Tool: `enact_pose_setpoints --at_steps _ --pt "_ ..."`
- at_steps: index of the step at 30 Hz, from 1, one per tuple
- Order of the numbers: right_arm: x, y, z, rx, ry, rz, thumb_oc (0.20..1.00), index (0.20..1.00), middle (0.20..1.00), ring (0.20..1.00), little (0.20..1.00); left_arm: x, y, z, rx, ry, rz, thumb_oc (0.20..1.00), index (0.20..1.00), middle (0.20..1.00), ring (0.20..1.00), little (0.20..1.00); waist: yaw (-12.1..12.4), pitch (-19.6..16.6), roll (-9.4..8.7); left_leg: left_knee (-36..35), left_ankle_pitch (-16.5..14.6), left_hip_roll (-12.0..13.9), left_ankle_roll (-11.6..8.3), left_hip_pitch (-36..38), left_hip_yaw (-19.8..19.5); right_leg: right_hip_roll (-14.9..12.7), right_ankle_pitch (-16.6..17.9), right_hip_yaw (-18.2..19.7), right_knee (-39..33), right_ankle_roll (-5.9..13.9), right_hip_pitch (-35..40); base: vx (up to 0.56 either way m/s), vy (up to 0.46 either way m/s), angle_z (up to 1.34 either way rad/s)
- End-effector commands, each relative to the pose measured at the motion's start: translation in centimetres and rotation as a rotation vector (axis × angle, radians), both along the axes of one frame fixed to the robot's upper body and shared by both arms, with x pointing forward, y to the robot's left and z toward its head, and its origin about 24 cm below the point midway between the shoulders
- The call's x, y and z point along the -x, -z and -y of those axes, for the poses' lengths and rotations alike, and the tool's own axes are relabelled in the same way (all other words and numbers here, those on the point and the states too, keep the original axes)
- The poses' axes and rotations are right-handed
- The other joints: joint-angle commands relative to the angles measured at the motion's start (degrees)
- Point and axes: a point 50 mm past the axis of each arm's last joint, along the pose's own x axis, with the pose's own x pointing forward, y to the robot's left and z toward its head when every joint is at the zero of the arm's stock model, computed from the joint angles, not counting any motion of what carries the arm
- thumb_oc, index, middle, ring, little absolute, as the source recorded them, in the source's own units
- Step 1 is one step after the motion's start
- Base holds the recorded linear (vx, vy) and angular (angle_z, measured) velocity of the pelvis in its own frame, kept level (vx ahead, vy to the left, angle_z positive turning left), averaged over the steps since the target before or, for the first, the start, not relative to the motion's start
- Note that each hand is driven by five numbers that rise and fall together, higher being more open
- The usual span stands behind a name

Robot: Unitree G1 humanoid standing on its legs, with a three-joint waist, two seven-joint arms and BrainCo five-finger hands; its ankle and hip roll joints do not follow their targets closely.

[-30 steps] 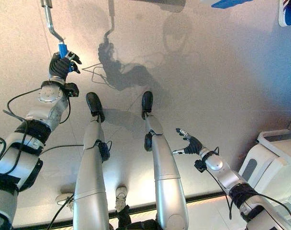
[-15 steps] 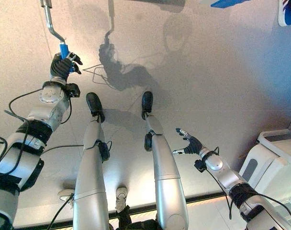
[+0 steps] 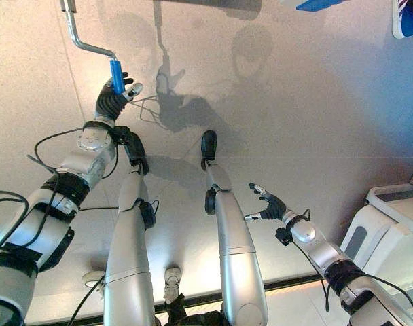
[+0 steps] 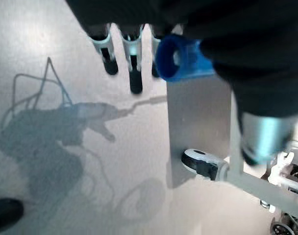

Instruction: Raise the hospital bed

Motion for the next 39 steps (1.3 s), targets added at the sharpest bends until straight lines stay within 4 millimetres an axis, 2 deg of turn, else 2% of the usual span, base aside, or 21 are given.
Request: enact_pose_setpoints --at_steps 1,17,20,21,22,25,27,28,30,31,35,39 --pt "0.1 0.1 0.6 0.021 0.005 -0.013 1.0 1.0 1.0 1.0 1.0 0.3 -0.8 2.5 -0.025 0.106 0.071 1.0 1.0 1.0 1.0 1.0 1.31 -0.7 -0.27 8.14 -11.36 -1.4 2.31 0.94 0.65 1.73 5.63 0.84 -5.59 5.1 1.39 0.0 0.0 0.0" --pt "0.0 0.4 0.7 0.023 0.017 -0.027 1.0 1.0 1.0 1.0 1.0 0.4 0.5 1.7 -0.032 0.093 0.028 1.0 1.0 1.0 1.0 1.0 1.39 -0.89 -0.7 7.83 -10.49 -1.45 2.19 1.42 0.43 1.57 6.52 0.75 -6.62 5.16 2.71 0.0 0.0 0.0" --pt "0.2 0.7 0.7 0.016 0.028 -0.038 1.0 1.0 1.0 1.0 1.0 0.7 2.4 1.2 -0.018 0.085 -0.027 1.0 1.0 1.0 1.0 1.0 1.64 -0.81 -0.62 8.5 -10.52 -1.45 2.27 1.88 0.29 1.49 6.32 0.56 -5.94 4.96 3.3 -0.01 0.002 0.0" --pt "0.2 0.7 0.7 0.016 0.028 -0.038 1.0 1.0 1.0 1.0 1.0 0.7 2.4 1.2 -0.018 0.085 -0.027 1.0 1.0 1.0 1.0 1.0 1.64 -0.81 -0.62 8.5 -10.52 -1.45 2.27 1.88 0.29 1.49 6.32 0.56 -5.94 4.96 3.3 0.0 0.0 0.0" --pt "0.3 0.9 0.8 0.014 0.037 -0.047 1.0 1.0 1.0 1.0 1.0 1.1 4.0 0.8 -0.016 0.081 -0.073 1.0 1.0 1.0 1.0 1.0 1.87 -0.78 -0.57 8.54 -10.42 -1.49 2.34 2.45 0.19 1.26 6.25 0.29 -5.54 4.9 3.85 -0.03 -0.009 0.01" --pt "0.4 1.2 0.8 0.005 0.054 -0.055 1.0 1.0 1.0 1.0 1.0 1.9 6.9 0.2 -0.016 0.071 -0.161 1.0 1.0 1.0 1.0 1.0 2.33 -0.55 -0.39 7.98 -9.96 -1.69 2.26 4.28 0.52 0.73 6.3 -0.15 -5.53 4.92 5.61 -0.04 -0.012 0.02" --pt "0.6 1.6 0.9 -0.01 0.074 -0.068 1.0 1.0 1.0 1.0 1.0 2.9 9.8 -0.3 -0.009 0.059 -0.243 1.0 1.0 1.0 1.0 1.0 2.86 -0.52 -0.25 7.52 -9.86 -1.88 2.25 6.38 0.72 0.43 6.13 -0.43 -5.53 4.86 7.37 -0.03 -0.007 0.04" --pt "0.7 1.6 0.9 -0.009 0.073 -0.068 1.0 1.0 1.0 1.0 1.0 2.9 9.8 -0.3 -0.008 0.059 -0.244 1.0 1.0 1.0 1.0 1.0 2.86 -0.47 -0.26 7.47 -9.85 -1.88 2.24 6.49 0.73 0.44 6.13 -0.43 -5.56 4.86 7.47 -0.03 0.004 0.04" --pt "1.4 2.5 1.1 -0.04 0.11 -0.101 1.0 1.0 1.0 1.0 1.0 5.6 15.5 -2.5 0.022 -0.022 -0.431 1.0 1.0 1.0 1.0 1.0 3.96 -1.09 0.09 7.61 -10.44 -2.41 2.33 10.53 0.94 0.1 4.63 -0.8 -4.25 4.54 11.01 -0.01 0.017 0.04" --pt "1.5 2.5 1.1 -0.04 0.11 -0.101 1.0 1.0 1.0 1.0 1.0 5.6 15.5 -2.5 0.022 -0.023 -0.431 1.0 1.0 1.0 1.0 1.0 3.96 -1.06 0.08 7.57 -10.44 -2.41 2.33 10.63 0.95 0.1 4.62 -0.79 -4.26 4.54 11.09 0.0 0.018 0.08" --pt "2.6 4.1 1.4 -0.06 0.156 -0.164 1.0 1.0 1.0 1.0 1.0 9.2 20.6 -4.4 0.048 -0.106 -0.608 1.0 1.0 1.0 1.0 1.0 5.17 -1.9 0.33 6.86 -11.15 -2.9 2.32 16.35 1.17 -0.41 3.3 -1.24 -4.01 4.51 16.74 0.0 0.02 0.03" --pt "3.8 5.6 1.7 -0.072 0.196 -0.228 1.0 1.0 1.0 1.0 1.0 12.8 24.3 -5.5 0.079 -0.156 -0.736 1.0 1.0 1.0 1.0 1.0 6.29 -2.3 0.91 5.25 -11.61 -3.52 2.4 22.38 1.56 -0.49 2.46 -1.77 -5.51 4.44 23.0 0.02 0.042 0.02"
